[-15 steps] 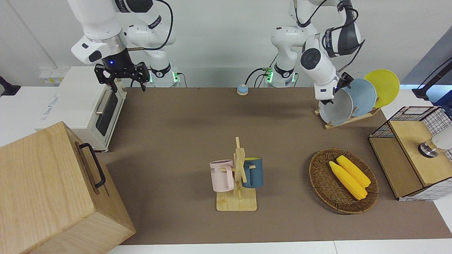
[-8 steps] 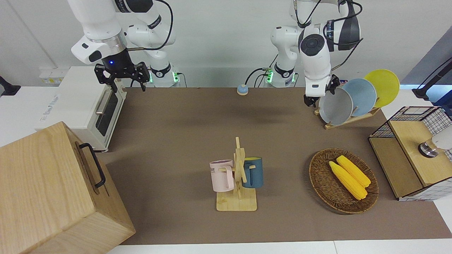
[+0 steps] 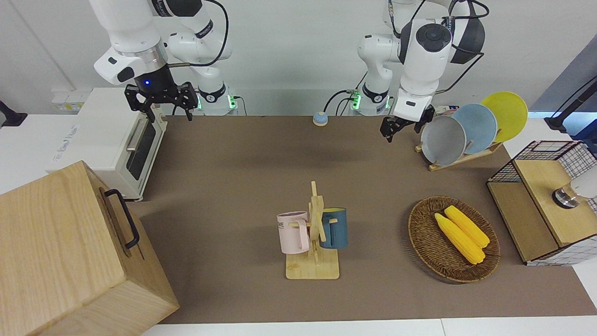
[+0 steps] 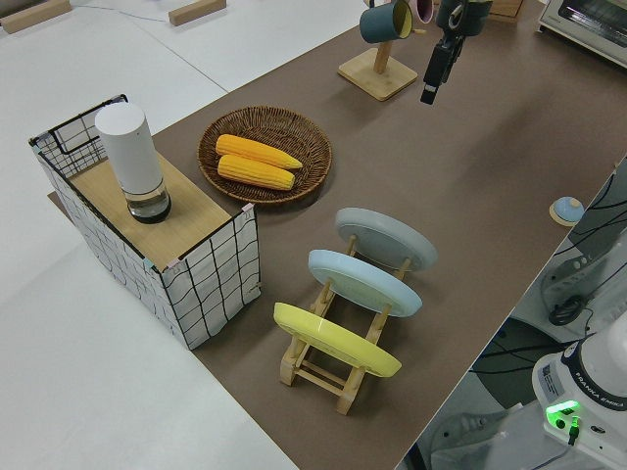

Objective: Pick gray plate from table and place it on lower plate rack with left arm

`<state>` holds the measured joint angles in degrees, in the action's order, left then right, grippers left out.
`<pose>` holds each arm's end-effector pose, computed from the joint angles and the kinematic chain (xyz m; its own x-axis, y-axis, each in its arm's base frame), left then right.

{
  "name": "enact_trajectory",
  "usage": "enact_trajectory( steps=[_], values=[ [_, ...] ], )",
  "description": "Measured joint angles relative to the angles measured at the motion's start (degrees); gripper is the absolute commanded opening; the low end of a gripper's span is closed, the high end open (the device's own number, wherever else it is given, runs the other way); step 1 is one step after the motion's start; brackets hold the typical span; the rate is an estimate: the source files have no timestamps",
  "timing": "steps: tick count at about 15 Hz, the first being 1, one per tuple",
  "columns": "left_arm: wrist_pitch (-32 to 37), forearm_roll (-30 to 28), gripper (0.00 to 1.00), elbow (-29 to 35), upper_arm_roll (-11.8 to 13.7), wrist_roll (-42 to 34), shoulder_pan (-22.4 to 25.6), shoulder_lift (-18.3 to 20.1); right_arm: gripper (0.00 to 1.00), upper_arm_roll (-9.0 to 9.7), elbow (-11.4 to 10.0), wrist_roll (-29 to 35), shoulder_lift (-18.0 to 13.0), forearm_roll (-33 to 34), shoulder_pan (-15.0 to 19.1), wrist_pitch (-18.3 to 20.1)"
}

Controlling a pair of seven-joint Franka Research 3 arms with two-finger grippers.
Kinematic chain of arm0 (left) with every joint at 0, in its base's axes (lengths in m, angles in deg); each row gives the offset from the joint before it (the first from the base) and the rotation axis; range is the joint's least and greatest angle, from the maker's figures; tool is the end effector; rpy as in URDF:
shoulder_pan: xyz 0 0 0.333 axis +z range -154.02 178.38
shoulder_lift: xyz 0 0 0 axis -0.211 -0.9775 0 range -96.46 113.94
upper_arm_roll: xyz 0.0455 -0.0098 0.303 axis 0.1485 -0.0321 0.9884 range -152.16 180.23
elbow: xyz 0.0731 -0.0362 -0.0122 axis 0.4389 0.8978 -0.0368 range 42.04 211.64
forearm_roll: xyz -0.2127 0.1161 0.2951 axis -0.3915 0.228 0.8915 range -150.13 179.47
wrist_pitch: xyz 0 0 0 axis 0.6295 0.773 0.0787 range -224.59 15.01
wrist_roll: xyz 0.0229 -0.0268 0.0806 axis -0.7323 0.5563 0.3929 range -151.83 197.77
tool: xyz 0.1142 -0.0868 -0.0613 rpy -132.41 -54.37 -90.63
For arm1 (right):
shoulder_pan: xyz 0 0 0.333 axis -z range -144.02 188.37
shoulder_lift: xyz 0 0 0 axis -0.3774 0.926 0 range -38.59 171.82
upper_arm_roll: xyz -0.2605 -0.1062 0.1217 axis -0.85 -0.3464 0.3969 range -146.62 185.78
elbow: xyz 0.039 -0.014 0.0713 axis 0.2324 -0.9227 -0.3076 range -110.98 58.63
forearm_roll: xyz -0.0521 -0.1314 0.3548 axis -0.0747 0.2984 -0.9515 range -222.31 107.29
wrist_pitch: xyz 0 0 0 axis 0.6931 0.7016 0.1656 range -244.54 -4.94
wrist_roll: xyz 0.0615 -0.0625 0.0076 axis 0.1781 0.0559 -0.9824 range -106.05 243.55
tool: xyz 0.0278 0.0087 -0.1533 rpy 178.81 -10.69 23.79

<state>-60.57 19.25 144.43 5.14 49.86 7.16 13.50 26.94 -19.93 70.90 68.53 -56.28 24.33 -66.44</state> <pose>0.5039 -0.1150 0.4719 0.9777 0.2094 -0.0160 0.2064 -0.9723 -0.1092 0.5459 0.0451 0.5808 0.9986 0.0520 -0.0074 0.0521 -0.9985 0.0175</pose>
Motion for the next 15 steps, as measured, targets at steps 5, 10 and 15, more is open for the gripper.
enact_trajectory(
  steps=[5, 10, 15],
  values=[
    [-2.68, -3.72, 1.0, -1.23, 0.01, -4.85, 0.0, -0.08, 0.983, 0.0, 0.0, 0.0, 0.0, 0.0, 0.0, 0.0],
    [-3.72, -4.07, 1.0, -3.48, 0.1, -9.06, 0.01, -0.26, 0.983, 0.0, 0.0, 0.0, 0.0, 0.0, 0.0, 0.0],
    [-3.19, -4.08, 1.0, -3.63, 1.43, -14.92, 0.02, -0.43, 0.983, 0.0, 0.0, 0.0, 0.0, 0.0, 0.0, 0.0]
  ],
)
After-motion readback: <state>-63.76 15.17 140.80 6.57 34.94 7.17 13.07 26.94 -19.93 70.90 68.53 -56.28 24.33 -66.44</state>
